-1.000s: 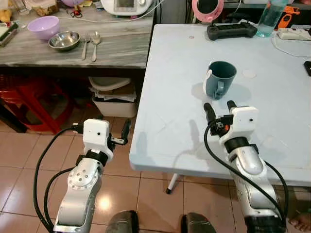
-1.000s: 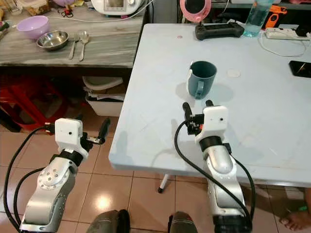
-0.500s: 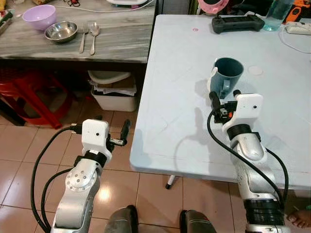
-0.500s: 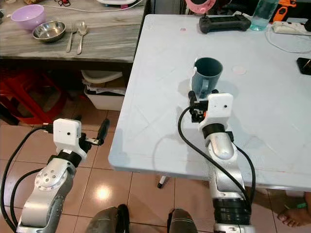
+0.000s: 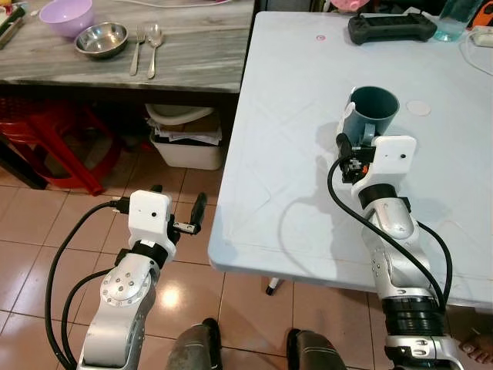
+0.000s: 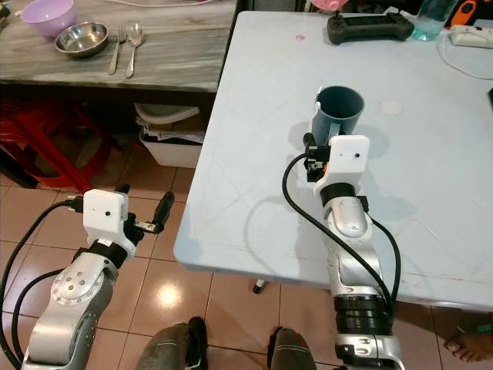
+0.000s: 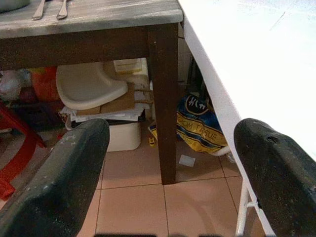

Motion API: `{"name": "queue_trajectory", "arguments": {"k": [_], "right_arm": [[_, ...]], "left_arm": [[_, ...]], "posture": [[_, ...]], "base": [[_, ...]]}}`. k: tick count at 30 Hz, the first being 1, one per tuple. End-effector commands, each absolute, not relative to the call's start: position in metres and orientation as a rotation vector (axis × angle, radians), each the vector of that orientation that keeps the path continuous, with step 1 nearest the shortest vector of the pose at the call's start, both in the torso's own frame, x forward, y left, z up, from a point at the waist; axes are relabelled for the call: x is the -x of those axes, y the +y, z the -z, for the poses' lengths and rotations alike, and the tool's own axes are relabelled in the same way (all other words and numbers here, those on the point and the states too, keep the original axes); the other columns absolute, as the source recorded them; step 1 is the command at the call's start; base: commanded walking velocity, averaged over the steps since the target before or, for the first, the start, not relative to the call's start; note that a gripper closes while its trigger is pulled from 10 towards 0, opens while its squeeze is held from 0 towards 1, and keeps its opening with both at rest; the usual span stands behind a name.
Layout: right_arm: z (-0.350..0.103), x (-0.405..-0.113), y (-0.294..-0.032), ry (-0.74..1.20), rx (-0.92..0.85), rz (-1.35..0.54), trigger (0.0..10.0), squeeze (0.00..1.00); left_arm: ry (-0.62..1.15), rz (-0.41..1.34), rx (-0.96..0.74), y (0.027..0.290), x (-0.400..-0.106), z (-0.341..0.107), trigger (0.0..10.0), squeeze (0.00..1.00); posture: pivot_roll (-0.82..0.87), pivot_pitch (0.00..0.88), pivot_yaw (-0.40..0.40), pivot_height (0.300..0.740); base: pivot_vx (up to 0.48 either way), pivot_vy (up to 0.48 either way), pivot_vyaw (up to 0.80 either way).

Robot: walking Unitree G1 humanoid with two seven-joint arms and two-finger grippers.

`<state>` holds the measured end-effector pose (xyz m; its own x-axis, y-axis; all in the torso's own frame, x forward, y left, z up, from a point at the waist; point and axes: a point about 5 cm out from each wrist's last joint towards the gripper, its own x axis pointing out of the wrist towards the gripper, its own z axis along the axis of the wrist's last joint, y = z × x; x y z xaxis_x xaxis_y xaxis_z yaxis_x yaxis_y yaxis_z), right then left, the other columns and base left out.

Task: Setting the table

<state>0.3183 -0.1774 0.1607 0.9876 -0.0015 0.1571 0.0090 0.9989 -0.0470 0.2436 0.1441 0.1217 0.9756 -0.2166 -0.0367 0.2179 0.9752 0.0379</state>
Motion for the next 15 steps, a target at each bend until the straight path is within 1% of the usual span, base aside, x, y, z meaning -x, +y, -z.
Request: {"name": "queue_trajectory", "arguments": {"k": [1,15], "right_arm": [[-0.1612,-0.3199,-0.1792,-0.162,0.029,-0.004,0.0,0.00],[-0.1589,-0.3221,-0.1812,-0.161,0.021,-0.039,0.0,0.00]], "left_arm": [[0.031,0.226,-0.040,0.1446,-0.2413,-0.1238,10.0,0.00],[0.032,0.230,-0.031,0.1428,-0.2435,-0.1242,10.0,0.00]], "posture": [[0.02,0.238,0.069,0.740],[0.01,0.234,0.063,0.740]], "base": [[0.000,0.000,0.00],[0.000,0.000,0.00]]}}
